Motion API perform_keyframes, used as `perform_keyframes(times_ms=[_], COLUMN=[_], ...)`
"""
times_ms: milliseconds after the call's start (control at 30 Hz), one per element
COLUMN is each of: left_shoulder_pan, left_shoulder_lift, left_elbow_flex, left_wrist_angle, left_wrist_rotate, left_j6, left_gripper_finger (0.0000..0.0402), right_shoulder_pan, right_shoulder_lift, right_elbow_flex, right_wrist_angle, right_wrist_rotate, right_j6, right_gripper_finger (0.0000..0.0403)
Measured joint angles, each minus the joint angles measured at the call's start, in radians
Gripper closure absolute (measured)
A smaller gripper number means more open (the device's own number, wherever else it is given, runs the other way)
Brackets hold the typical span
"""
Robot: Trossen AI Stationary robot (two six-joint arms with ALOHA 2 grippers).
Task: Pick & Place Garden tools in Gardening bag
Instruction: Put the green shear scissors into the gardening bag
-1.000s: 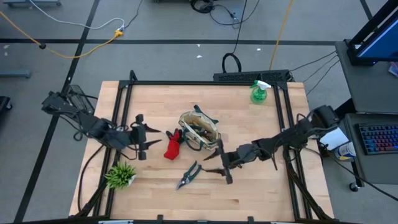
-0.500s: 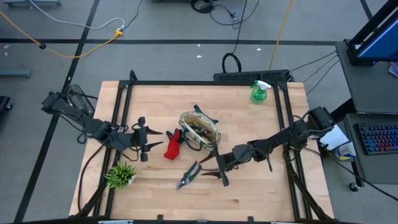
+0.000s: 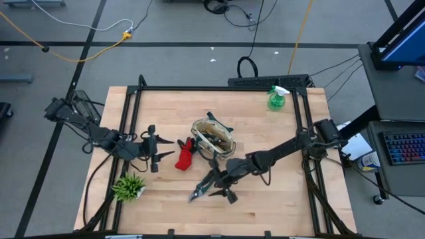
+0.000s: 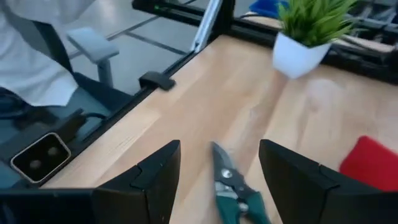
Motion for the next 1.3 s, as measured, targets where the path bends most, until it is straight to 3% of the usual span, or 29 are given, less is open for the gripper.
perform_keyframes(times_ms=[533,800,1300], left_shoulder_pan=[0.0,0.0,0.0], left_shoulder_lift=[0.0,0.0,0.001], left_elbow_flex=[0.0,0.0,0.0], left_wrist_angle=[-0.007,-0.009,-0.008], left_wrist_rotate=[0.0,0.0,0.0], left_j6=[-0.009,-0.009,-0.009], left_gripper_finger=[0.0229,0.0229,0.0229], right_shoulder_pan=[-0.052,-0.053,-0.052], right_shoulder_lift=[0.123,0.125,0.123], right_elbow_flex=[-0.011,-0.012,-0.047], right_wrist_angle=[-0.036,-0.129,-0.15], right_wrist_rotate=[0.029,0.032,0.088], right_j6=[0.031,-0.048,-0.098], right_gripper_finger=[0.019,0.019,0.019])
